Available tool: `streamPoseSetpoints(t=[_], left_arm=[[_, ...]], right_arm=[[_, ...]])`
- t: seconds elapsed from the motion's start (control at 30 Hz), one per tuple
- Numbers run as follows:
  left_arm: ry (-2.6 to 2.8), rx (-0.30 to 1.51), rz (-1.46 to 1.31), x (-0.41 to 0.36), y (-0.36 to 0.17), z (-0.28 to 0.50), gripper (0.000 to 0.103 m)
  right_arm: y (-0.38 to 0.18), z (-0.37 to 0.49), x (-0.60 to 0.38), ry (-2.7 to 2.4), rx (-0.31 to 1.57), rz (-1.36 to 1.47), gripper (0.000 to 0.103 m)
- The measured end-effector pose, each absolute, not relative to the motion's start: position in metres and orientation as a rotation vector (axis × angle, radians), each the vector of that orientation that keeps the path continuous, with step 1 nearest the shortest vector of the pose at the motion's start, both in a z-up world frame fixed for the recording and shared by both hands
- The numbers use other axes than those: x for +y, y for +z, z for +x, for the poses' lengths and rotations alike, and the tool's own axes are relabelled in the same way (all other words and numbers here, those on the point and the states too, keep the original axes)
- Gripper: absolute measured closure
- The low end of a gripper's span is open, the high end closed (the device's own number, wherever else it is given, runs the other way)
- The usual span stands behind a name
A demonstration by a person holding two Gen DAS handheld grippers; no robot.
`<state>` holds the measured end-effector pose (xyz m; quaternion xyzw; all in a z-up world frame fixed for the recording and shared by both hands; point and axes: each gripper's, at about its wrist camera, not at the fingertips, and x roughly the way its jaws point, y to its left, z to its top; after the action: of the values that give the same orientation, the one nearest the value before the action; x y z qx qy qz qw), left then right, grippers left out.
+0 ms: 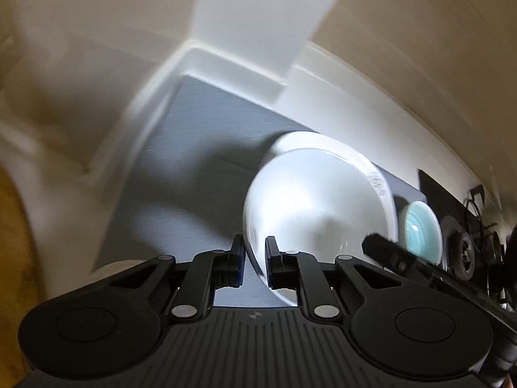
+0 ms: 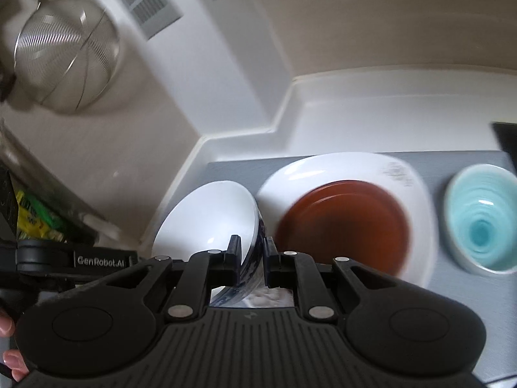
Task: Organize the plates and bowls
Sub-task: 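Lower the white bowl into the blue-patterned bowl beside the stove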
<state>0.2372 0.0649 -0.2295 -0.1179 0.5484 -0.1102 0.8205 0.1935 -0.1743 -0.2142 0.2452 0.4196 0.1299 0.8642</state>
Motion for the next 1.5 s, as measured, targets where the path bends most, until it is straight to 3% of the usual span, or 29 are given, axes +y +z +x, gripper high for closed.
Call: streamPoseSetpoints(t=[0.3, 0.63, 1.27, 1.5], left_arm=[[-0.424, 1.158, -0.147, -0.042, -0.206, 0.258, 0.09], [-0.534, 1.202, -0.044, -0.14, -0.221, 0.269, 0.09], [-0.501, 1.238, 0.16, -0.192, -0.262, 0.267, 0.09], [-0.507, 1.208, 0.227, -0.203, -0.269, 0.265, 0.089]], right_arm=[[-0.199, 0.159, -0.27, 0.107, 0.784, 0.585, 0.087], [-0.217, 0.149, -0.355, -0.044, 0.755, 0.574, 0.087], [-0.276, 0.159, -0.372, -0.075, 0.821, 0.582, 0.088], [-0.284, 0.165, -0.361, -0.083, 0.843, 0.467, 0.089]])
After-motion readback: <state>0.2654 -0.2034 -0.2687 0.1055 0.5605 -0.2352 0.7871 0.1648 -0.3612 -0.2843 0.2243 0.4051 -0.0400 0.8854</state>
